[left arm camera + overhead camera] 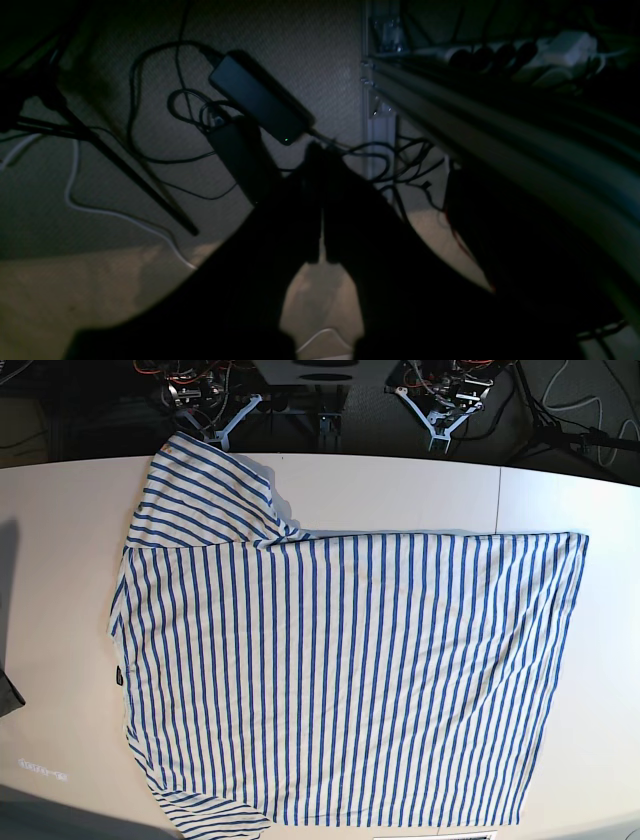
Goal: Fold the T-shirt properly
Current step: 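Move both grippers out from rest toward the shirt's shoulder corners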
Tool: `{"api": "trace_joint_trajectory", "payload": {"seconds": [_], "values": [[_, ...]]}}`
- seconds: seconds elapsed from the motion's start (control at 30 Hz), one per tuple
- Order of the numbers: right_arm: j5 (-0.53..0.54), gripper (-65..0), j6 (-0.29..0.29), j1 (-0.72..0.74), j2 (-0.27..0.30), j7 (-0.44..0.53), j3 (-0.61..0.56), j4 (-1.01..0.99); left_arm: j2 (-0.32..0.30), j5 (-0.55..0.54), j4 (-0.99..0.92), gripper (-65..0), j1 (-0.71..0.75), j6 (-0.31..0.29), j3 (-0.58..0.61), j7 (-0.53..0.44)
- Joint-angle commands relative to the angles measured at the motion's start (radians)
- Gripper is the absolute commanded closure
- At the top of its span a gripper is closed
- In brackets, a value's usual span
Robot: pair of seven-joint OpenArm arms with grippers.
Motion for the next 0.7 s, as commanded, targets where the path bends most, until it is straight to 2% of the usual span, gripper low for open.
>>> {"api": "trace_joint_trajectory", "payload": {"seconds": [0.0, 0.17, 0.33, 0.43, 0.5, 0.67], "values": [[-0.003, -12.1, 0.047, 0.000, 0.006, 0.011, -0.003, 0.008, -0.004, -0.015, 0.005, -0.5, 0.001, -0.014, 0.001, -0.013], [-0.003, -12.1, 0.048, -0.003, 0.006, 0.010, -0.003, 0.009, -0.018, -0.051, 0.005, -0.5, 0.010, -0.063, 0.001, -0.014], [-0.003, -12.1, 0.055, -0.003, 0.006, 0.006, -0.003, 0.011, -0.034, -0.055, 0.006, -0.5, 0.019, -0.063, 0.001, -0.018], [-0.003, -12.1, 0.064, -0.008, 0.011, -0.035, -0.003, 0.019, -0.049, -0.054, 0.007, -0.5, 0.029, -0.095, 0.001, -0.032], [-0.003, -12.1, 0.093, -0.023, 0.018, -0.074, -0.003, 0.043, -0.060, -0.055, 0.021, -0.5, 0.044, -0.139, 0.001, -0.044], [0.001, -12.1, 0.164, -0.117, 0.070, -0.112, -0.005, 0.168, -0.092, -0.085, 0.160, -0.5, 0.142, -0.149, 0.001, -0.059]]}}
